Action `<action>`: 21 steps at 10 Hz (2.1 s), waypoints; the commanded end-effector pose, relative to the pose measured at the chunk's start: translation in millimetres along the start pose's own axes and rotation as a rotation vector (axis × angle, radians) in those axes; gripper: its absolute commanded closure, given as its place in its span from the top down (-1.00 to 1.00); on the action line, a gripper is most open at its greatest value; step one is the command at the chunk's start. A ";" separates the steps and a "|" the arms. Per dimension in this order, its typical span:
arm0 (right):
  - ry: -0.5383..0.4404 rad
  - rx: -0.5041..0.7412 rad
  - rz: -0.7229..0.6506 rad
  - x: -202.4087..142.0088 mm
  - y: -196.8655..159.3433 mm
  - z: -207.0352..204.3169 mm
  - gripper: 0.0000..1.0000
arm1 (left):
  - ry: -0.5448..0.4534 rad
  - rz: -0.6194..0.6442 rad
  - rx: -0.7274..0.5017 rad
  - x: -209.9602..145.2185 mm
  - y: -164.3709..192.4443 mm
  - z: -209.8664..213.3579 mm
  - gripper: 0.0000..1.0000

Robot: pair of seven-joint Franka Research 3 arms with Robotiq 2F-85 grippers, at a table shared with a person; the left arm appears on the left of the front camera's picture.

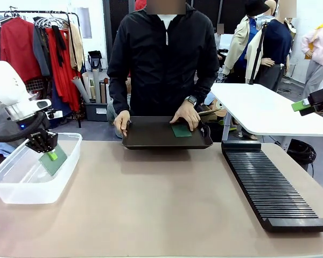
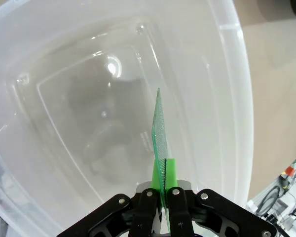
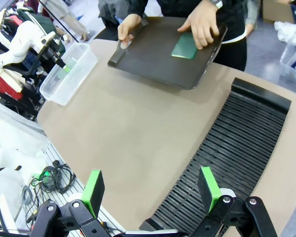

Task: Sort PCBs into racks and boxes based on the side picked up.
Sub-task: If the short side of the Blank PCB is picked up, insert it into the PCB Rack ; if the long side is picked up, place it in the Organizing box, then pick up the Blank PCB handed by the Human.

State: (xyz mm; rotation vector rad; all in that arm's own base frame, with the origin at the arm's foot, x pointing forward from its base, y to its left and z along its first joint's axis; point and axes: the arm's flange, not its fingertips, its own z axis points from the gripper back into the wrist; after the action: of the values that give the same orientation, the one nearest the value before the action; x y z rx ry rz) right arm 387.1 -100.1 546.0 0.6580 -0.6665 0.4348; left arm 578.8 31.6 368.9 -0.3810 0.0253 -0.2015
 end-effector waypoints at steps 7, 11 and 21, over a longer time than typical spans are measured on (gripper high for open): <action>-0.015 -0.002 0.003 0.4 0.1 -1.3 1.00 | -0.017 0.035 0.015 -5.5 18.7 -6.6 1.00; -0.015 -0.002 0.003 0.4 0.1 -1.3 1.00 | 0.008 0.084 0.138 -13.3 6.5 24.9 1.00; -0.015 -0.002 0.003 0.4 0.1 -1.3 1.00 | -0.031 0.074 0.141 -16.3 -8.6 49.2 1.00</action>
State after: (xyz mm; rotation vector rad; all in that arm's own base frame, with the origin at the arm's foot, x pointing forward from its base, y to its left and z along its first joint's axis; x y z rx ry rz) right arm 387.1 -100.1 546.0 0.6580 -0.6664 0.4347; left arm 562.8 43.8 415.7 -0.2435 -0.0012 -0.1208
